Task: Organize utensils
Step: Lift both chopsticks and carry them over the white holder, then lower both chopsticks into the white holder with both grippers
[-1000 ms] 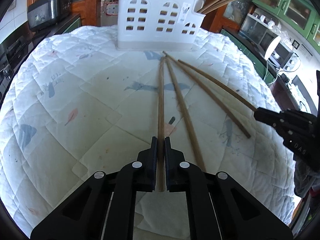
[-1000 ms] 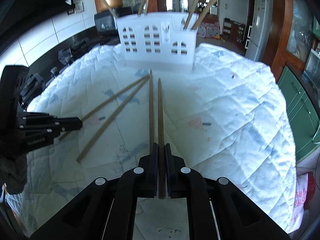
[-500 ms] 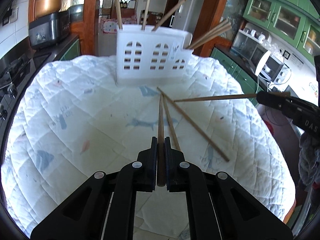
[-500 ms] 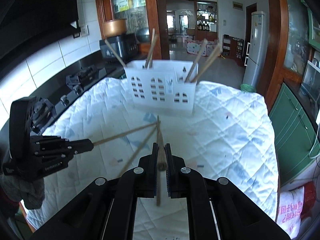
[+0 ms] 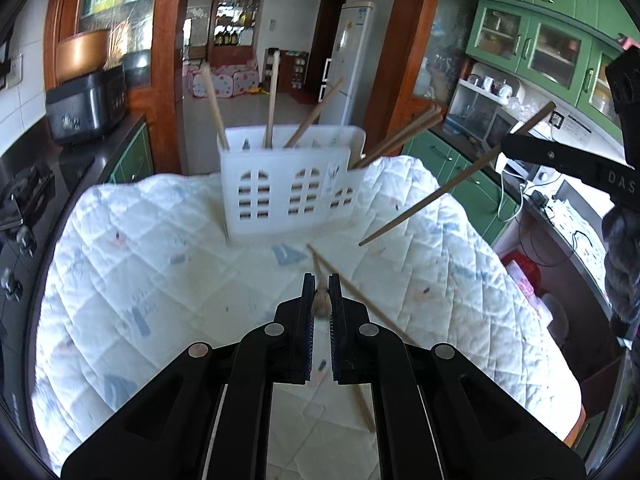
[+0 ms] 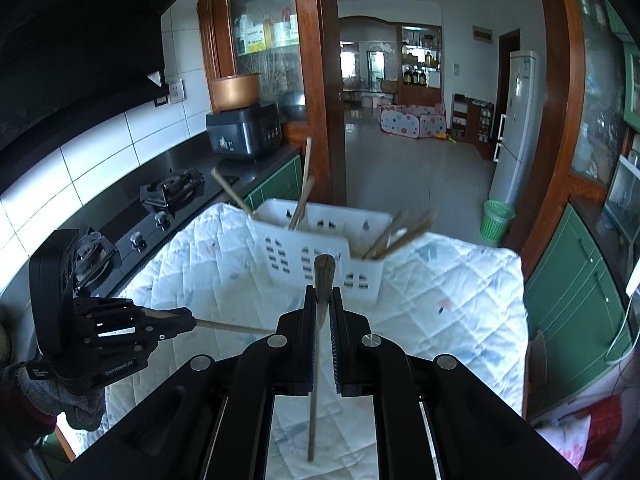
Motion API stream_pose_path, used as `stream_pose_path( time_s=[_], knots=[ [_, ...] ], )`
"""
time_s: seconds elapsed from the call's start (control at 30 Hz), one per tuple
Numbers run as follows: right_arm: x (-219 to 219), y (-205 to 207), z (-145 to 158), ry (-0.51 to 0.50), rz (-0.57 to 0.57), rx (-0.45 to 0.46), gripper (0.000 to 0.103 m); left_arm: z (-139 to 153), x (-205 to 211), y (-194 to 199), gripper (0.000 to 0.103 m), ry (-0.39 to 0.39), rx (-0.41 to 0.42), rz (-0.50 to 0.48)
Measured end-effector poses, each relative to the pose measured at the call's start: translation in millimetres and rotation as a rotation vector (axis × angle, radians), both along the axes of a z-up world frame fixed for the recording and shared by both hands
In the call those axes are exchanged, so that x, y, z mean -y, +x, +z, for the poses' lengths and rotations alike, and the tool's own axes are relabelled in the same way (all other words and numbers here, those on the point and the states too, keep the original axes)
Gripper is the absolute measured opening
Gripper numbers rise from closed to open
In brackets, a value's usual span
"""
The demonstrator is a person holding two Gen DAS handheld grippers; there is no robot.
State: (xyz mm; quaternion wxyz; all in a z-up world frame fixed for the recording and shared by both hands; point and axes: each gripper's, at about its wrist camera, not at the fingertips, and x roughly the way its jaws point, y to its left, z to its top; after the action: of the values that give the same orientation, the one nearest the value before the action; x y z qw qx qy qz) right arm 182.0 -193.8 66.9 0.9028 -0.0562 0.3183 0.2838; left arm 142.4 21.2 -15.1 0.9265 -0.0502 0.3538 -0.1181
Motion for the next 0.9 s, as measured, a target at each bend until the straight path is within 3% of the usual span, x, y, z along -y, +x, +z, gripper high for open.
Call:
stream_pose_path(
  time_s=[0.3, 0.53, 0.73, 0.9],
  knots=[
    [-5.8, 29.3, 47.6, -0.031, -0.007, 0.073, 0.007, 64.9, -3.9, 28.8, 0.005, 0.044, 0.098, -0.035],
    [-12.2, 58.1, 71.5, -0.044, -0.036, 0.101, 0.007, 126.5, -10.5, 54.8, 0.005, 0.075, 0.214, -0.003],
    [-21.7, 83.6, 64.6, -0.066, -0.057, 0.067, 0.007, 170.7, -20.4, 88.7, 0.005, 0.089, 0.303, 0.076],
    [-28.2, 95.1, 50.3, -0.077, -0.061, 0.038, 0.007, 181.1, -26.9, 110.6, 0.005, 0.100, 0.353, 0.139]
  ],
)
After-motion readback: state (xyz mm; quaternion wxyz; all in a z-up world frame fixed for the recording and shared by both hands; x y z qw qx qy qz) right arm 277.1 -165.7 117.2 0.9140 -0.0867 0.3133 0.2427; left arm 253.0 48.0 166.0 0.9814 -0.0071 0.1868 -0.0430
